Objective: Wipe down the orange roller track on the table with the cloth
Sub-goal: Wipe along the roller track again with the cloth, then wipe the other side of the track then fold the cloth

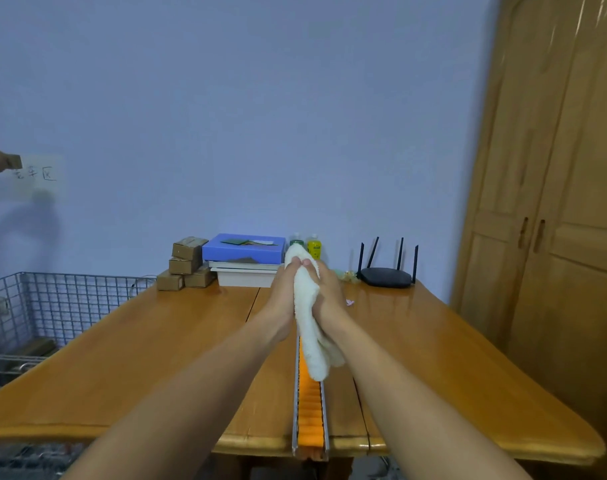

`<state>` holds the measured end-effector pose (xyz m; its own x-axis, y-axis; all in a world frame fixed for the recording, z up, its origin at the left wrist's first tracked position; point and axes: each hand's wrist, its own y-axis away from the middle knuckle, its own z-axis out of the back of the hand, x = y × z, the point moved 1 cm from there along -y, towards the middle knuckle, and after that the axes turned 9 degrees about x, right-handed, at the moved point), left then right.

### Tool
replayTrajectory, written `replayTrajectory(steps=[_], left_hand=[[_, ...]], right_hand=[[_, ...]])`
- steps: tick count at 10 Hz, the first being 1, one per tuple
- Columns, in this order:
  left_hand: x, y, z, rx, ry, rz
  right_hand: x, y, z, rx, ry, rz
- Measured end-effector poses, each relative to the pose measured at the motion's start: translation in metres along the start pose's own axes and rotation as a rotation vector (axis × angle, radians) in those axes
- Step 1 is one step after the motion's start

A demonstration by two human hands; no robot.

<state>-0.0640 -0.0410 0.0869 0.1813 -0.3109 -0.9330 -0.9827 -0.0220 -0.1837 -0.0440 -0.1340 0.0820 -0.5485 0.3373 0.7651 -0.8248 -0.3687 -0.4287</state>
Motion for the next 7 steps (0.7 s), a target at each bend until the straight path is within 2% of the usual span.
replayTrajectory(steps=[1,2,3,4,5,7], left_hand=[[-0.001,-0.023,0.003,-0.198,-0.237,-0.127],[-0.007,-0.043,0.015,-0.203,-0.319,-0.106],[-0.007,-0.062,0.029,-0.183,-0.472,-0.103],[-0.005,-0.08,0.043,-0.223,-0.908,-0.137],[0.002,-0.099,0.058,-0.24,-1.181,-0.145],[0.025,-0.142,0.076,-0.211,-1.43,-0.139]], right_hand=[[-0.001,-0.011,-0.004,0.015,-0.031,-0.042],[-0.025,-0.046,-0.008,0.011,-0.204,-0.172],[-0.037,-0.056,0.0,-0.073,-0.197,-0.162],[-0.06,-0.065,0.011,-0.112,-0.142,-0.196],[-0.086,-0.076,0.015,-0.104,-0.075,-0.277],[-0.139,-0.097,0.013,-0.075,0.095,-0.367]])
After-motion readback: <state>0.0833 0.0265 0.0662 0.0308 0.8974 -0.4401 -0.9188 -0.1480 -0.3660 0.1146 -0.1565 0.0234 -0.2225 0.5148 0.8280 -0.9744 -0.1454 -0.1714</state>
